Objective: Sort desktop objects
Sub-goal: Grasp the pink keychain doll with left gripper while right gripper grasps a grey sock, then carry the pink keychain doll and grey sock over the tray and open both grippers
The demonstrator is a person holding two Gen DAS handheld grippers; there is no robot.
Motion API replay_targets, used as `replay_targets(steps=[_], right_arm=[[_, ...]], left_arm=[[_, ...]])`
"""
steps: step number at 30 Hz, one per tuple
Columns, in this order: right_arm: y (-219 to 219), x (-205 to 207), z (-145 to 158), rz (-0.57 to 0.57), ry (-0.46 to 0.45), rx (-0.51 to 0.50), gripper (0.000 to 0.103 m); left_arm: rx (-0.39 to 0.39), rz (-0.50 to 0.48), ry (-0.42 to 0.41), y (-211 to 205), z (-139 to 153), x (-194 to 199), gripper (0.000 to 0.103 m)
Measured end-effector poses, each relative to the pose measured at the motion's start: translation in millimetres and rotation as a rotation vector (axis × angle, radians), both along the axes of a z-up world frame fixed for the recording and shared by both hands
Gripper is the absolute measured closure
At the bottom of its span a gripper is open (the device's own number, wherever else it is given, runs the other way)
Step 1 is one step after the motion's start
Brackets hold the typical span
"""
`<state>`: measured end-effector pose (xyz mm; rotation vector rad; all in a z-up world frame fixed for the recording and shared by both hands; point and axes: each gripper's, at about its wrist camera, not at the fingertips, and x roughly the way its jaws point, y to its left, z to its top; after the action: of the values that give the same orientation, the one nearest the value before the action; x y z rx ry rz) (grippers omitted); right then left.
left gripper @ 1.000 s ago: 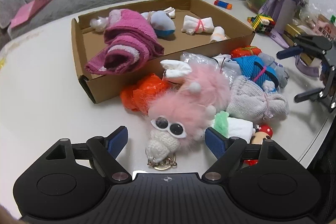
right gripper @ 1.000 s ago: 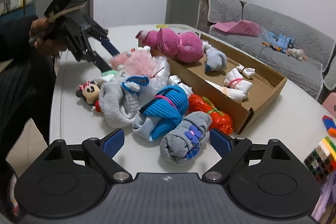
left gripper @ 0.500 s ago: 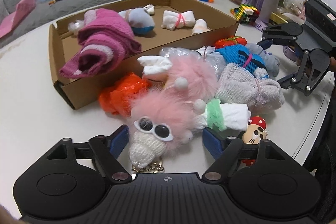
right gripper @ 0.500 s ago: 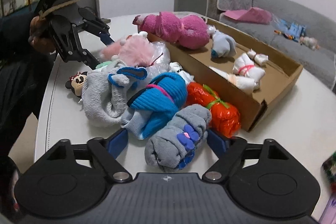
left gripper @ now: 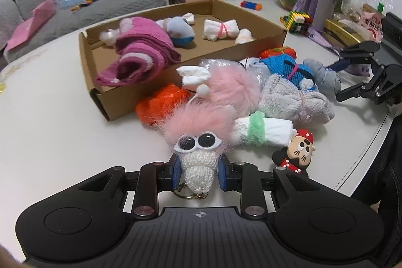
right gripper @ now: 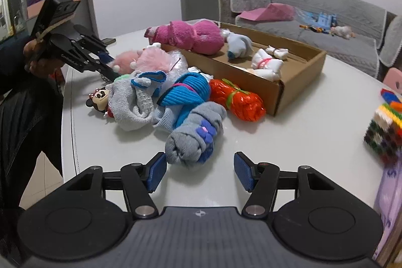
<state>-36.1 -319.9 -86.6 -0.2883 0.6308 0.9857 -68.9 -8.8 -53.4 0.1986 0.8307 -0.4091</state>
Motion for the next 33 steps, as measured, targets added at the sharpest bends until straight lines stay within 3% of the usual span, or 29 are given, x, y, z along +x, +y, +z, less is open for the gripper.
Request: replay_targets(steps=[7,11,17,19,20,21,22,23,24,25,26,33], right_arm=[[5.8,5.5,-2.6,-0.056,0.007,-0.02,0.047],[11.5,7.5,-3.5,-0.077,0.006,-0.03,0.034],[32.7,7.9,-5.3,-0.082,0.0,-0.064,0.026],[35.9,12.6,-4.8,-0.104,0.017,-0.049,0.028],[37.1,14.3,-4.8,-0.116,0.025,-0.042,0.032],[38.5,15.4,-4.1,-0.126,0.032,-0.036,0.036],[38.5,16.6,-2.9,-0.133,0.038,-0.03,0.047],[39.3,16.5,-2.1,-0.14,0.043,-0.028,0.058],[39.8,16.2,-1.3,-0.149,0.044,-0.03,0.063],[39.5,15.5,-0.9,-0.155,0.047,-0.031,0.065],[38.5,13.9,-1.0,-0.159,0.049,-0.028,0.066],[22.6,7.5,9.4,-0.208,0.045,0.021,0.068]], left_arm=[[0.007,0.033,0.005,3.4,-3.4,-0.4,0.069],[0.016,0.056,0.018,4.0,-8.4,5.0,0.067],[0.032,0.073,0.008,0.9,-9.5,11.0,0.059],[0.038,0.085,0.003,-1.8,-10.5,13.4,0.048],[0.047,0.094,-0.006,-2.9,-11.6,14.3,0.036],[0.055,0.099,-0.014,-3.8,-13.1,14.5,0.027],[0.057,0.098,-0.02,-4.2,-14.4,14.4,0.026],[0.046,0.092,-0.015,-4.0,-14.9,14.6,0.029],[0.02,0.081,0.0,-3.2,-14.4,15.2,0.043],[-0.002,0.072,0.01,-2.7,-13.1,15.3,0.05],[-0.008,0.068,0.012,-3.1,-11.8,14.8,0.064],[-0.018,0.066,-0.011,-7.9,1.9,1.3,0.069]])
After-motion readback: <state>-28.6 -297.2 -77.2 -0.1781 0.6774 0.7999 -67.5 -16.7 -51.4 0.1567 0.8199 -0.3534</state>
